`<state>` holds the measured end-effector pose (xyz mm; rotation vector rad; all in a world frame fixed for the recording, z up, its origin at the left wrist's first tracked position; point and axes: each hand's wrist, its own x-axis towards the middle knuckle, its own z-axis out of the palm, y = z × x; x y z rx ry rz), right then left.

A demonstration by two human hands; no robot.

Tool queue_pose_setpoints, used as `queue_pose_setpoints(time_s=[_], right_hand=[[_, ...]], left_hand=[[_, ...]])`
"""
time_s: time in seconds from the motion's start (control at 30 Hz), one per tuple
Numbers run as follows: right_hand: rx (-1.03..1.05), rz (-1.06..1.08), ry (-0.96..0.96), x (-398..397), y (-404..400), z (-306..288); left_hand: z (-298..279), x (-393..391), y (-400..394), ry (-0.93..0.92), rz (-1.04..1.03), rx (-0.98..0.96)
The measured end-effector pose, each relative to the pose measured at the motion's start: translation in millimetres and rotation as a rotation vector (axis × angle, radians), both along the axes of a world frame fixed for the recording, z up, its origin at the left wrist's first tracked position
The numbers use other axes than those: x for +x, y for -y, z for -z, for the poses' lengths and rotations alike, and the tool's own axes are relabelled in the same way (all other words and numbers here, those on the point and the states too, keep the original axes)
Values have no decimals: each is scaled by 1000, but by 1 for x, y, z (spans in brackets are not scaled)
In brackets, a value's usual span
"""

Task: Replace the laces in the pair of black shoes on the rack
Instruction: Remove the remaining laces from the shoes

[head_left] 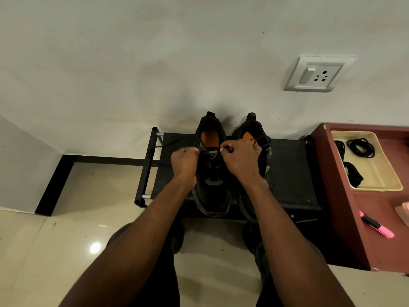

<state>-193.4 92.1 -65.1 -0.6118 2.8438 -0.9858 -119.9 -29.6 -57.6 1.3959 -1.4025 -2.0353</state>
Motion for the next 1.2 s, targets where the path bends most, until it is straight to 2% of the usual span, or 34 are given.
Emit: queue_pose_setpoints(time_s=[0.07,0.17,0.27,0.3,0.37,0.43,0.47,0.5,0.57,0.6,0.63,0.67,0.7,0.73,0.8,0.87,0.97,1.03,1.07,1.13,1.2], right_hand=[[7,-7,-9,-1,-1,-1],[40,-38,-12,-4,-4,-3],[28,-62,19,-6,-4,-6],[25,-60,28,-7,-4,-6],[24,-53,37,-8,-4,-5],[37,-49,38,-8,-4,-7],[43,-43,38,-8,-5,-7],[44,-36,38,-9,-6,-7],[26,-26,54,-9,-7,-7],[12,-25,62,-9,-7,-6],[5,-29,65,-9,-7,-6],[9,-34,62,-8,-6,-6],[18,-37,57,-8,-6,-7],[25,-37,51,-8,-4,-7],[29,-41,54,-7,-4,-8],[41,-45,60,-8,-4,-9],[68,-53,54,-9,-5,-8],[68,-56,48,-10,-6,-7],[70,-55,44,-10,-6,-6],[67,-57,34,-10,-5,-4],[52,-59,20,-9,-5,-4]], left_hand=[[-7,-1,0,3,213,-421],[-6,-6,4,-8,721,-1026],[4,-8,4,225,1120,-1243],[7,-8,5,261,1172,-1274],[6,-9,11,197,1163,-1260],[-2,-10,16,109,1050,-1096],[-10,-9,14,71,916,-943],[-16,-10,13,15,699,-750],[-28,-8,17,-109,123,-217],[-29,-7,22,-134,-75,31],[-25,-5,30,-126,-169,189],[-22,-2,34,-90,-196,261],[-20,-1,34,-46,-199,247],[-20,-1,33,-10,-198,151],[-21,-3,28,35,-123,-242],[-22,-7,22,52,188,-691],[-15,-9,12,155,743,-1128],[-8,-9,5,291,1022,-1255],[-6,-9,3,310,1089,-1268],[-3,-9,7,256,1096,-1243],[-3,-9,11,187,1009,-1172]])
